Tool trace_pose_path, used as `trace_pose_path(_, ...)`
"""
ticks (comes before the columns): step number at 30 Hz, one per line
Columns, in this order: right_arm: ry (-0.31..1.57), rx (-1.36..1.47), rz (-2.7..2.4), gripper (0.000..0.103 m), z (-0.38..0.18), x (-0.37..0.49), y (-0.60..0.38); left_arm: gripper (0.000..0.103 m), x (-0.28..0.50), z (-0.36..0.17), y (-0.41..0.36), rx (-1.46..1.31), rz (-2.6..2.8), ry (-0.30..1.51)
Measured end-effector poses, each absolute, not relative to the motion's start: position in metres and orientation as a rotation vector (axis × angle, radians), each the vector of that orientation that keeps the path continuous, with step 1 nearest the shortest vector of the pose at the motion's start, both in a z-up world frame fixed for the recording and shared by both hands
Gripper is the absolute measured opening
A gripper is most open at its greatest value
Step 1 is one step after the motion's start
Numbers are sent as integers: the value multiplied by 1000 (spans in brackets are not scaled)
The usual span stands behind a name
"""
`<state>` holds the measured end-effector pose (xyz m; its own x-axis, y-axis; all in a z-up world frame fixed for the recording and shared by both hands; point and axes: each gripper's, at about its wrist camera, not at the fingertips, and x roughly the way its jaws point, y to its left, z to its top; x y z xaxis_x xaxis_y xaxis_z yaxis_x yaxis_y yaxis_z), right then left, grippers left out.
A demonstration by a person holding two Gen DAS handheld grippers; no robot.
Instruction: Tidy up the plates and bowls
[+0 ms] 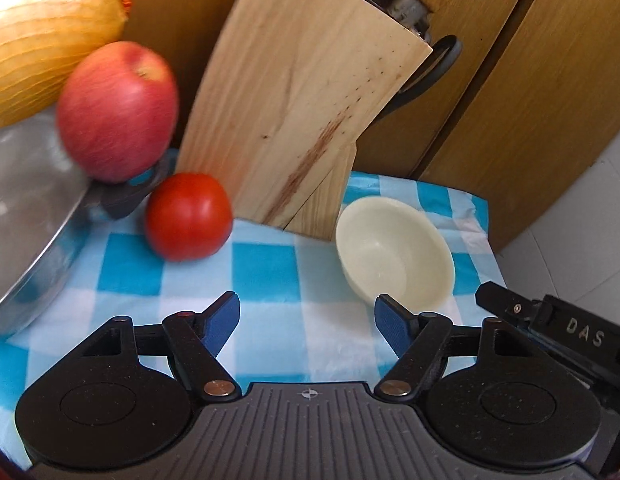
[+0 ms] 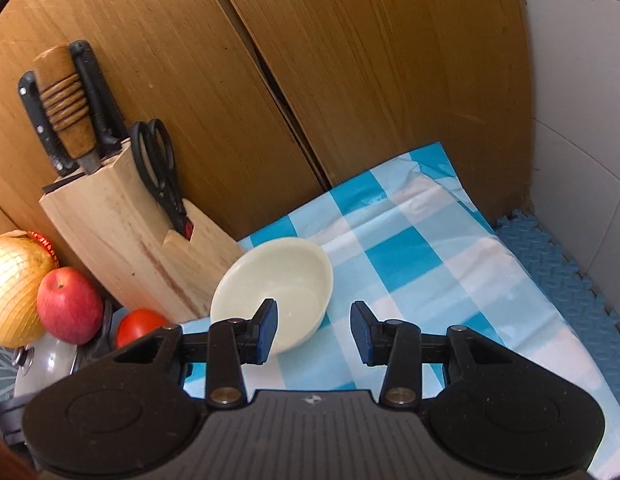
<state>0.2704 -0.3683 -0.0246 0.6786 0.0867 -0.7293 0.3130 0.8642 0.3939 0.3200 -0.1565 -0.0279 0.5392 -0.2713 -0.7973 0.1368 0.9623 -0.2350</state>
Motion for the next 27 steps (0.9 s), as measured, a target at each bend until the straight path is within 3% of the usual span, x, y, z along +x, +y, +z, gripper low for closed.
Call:
trace_pose_path(6, 852, 567, -127, 38, -44, 293, -375, 83, 342, -42, -181, -96, -207, 972)
trace_pose_path(10, 849, 568, -119, 38, -52, 301, -376, 78, 354, -56, -191, -81, -199, 993)
trace_pose_path(12, 861, 563, -112, 38, -59, 305, -375, 71, 358, -60, -197, -58, -200, 987)
trace_pose_path(14, 888, 561, -121, 38, -67, 310, -373, 58, 364, -66, -203, -33, -198, 996)
trace_pose_path(17, 918, 585, -95, 15, -76, 314, -374, 40, 373, -76, -207, -33, -204, 1043)
trace_pose_path(18, 919, 593, -85, 11, -76, 314, -374, 37, 373, -77, -208, -35, -218, 1045)
trace_pose_path(20, 929, 594, -66, 10, -74, 314, -371, 22, 370, -74, -212, 10, -232, 1032)
trace_pose_path(27, 917, 569, -19, 10, -50, 303, -353, 24, 346, -56, -196, 66, -236, 968)
